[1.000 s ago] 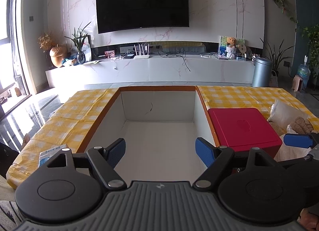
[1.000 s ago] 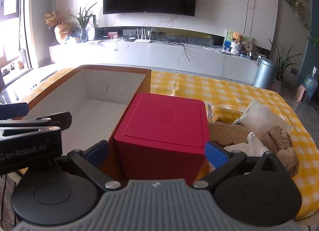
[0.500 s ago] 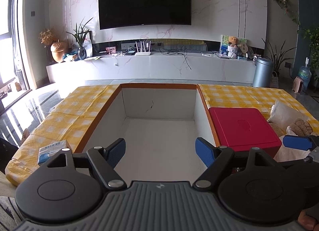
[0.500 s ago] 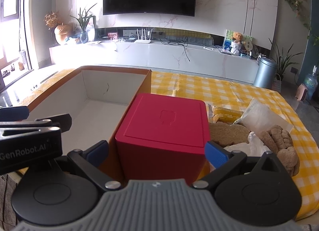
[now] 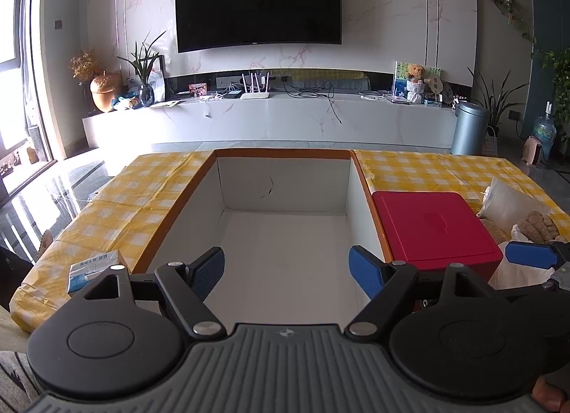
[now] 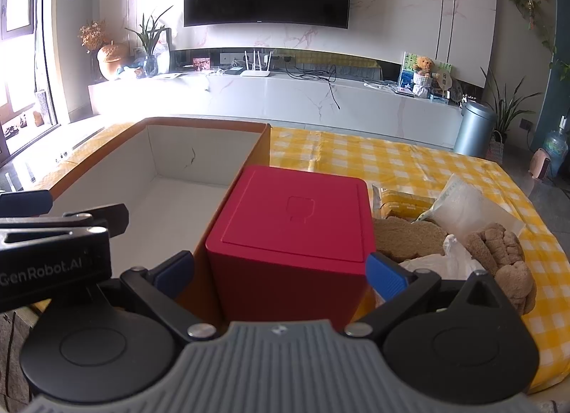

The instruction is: Organize soft objects

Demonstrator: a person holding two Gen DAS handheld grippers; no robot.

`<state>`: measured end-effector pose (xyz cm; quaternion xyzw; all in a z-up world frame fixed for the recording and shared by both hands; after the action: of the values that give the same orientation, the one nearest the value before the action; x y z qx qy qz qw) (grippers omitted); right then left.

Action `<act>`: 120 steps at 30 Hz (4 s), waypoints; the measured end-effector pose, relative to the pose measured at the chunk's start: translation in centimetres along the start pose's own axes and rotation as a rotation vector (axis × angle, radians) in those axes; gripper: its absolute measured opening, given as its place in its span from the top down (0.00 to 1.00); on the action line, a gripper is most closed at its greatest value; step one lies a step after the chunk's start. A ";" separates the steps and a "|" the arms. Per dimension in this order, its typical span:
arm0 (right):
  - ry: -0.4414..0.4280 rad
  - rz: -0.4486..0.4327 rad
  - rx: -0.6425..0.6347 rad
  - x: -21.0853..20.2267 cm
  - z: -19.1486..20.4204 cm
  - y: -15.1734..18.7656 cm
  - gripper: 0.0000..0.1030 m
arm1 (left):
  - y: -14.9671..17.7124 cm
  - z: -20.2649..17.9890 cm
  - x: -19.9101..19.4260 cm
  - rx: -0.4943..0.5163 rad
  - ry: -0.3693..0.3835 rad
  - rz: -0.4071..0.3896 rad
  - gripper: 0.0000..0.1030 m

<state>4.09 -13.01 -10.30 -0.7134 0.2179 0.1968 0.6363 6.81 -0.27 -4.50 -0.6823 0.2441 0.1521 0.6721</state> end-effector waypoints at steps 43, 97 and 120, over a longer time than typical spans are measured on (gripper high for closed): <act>0.032 0.046 0.156 -0.3 -5.6 -0.4 0.02 | -2.3 -4.0 -3.1 0.149 0.101 -0.090 0.09; 0.203 0.477 -0.120 11.2 -10.8 6.0 0.19 | 0.5 -3.9 0.5 0.222 0.079 0.154 0.09; 0.059 -0.001 0.454 -3.5 -24.6 -1.6 0.74 | -1.9 -11.6 1.2 0.278 0.368 0.237 0.09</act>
<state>2.19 -37.08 -4.24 -0.5574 0.2750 0.1213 0.7740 7.45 -12.00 -2.91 -0.5663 0.4589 0.0681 0.6812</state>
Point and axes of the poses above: each gripper's, at about its wrist camera, not at the fingertips, and x roughly the way its jaws point, z to its left, y to its underside, the point moved 8 cm from there along x, roughly the way its jaws point, and after that the axes turned 9 degrees about y, right-handed, at the moved point
